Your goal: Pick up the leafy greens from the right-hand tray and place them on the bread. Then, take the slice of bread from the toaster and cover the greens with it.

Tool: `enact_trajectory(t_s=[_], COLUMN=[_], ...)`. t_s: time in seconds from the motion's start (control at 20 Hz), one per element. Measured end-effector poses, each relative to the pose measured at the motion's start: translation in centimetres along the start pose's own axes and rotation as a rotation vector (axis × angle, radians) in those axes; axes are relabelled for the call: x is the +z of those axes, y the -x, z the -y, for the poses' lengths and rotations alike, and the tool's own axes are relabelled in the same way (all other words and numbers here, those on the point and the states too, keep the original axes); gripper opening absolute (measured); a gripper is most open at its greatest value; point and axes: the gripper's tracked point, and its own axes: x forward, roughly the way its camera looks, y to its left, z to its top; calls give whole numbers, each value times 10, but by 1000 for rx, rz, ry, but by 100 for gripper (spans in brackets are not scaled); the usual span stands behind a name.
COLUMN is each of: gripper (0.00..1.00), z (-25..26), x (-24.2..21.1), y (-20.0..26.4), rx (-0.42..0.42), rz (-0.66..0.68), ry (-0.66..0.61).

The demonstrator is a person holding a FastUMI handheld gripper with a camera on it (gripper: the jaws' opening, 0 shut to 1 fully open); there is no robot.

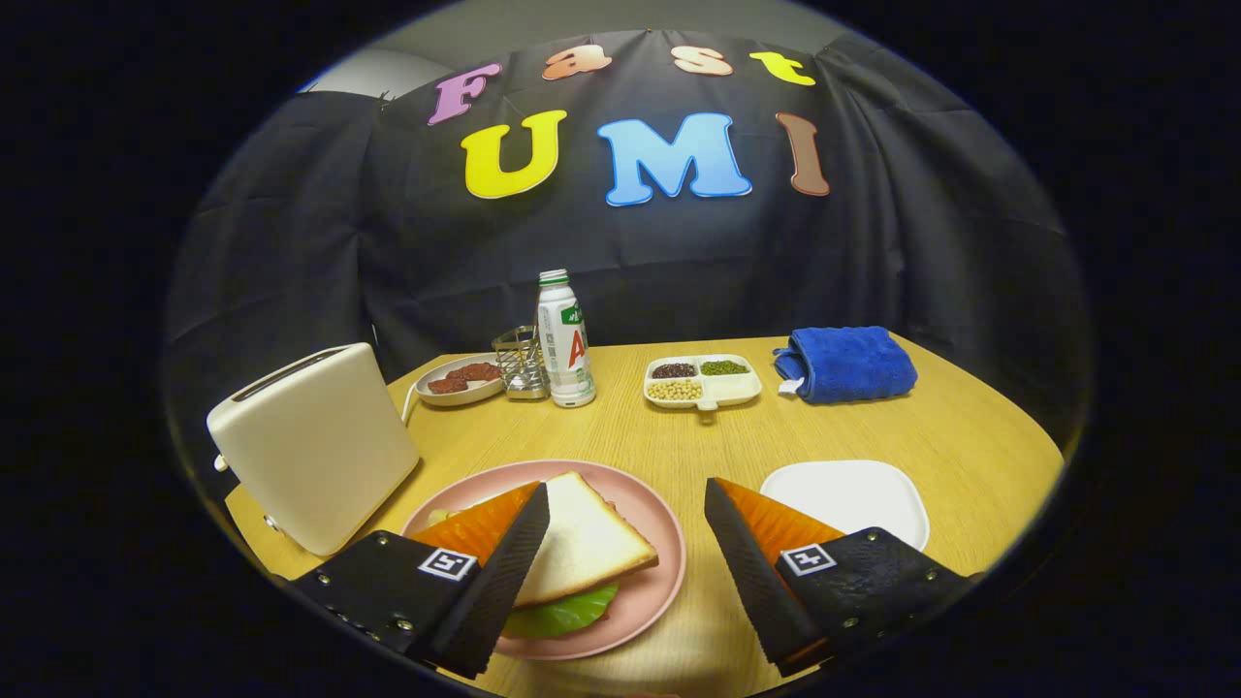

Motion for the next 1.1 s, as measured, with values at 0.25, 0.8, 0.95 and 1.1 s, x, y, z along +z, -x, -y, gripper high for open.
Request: enact_trajectory(t_s=[0.25,0.8,0.95,1.1], gripper=[98,98,98,98], z=[35,146,176,213], x=[12,39,46,53], y=[6,29,39,55], rx=[-44,-189,-206,-232], rz=[19,76,86,94], ry=[11,32,28,12])
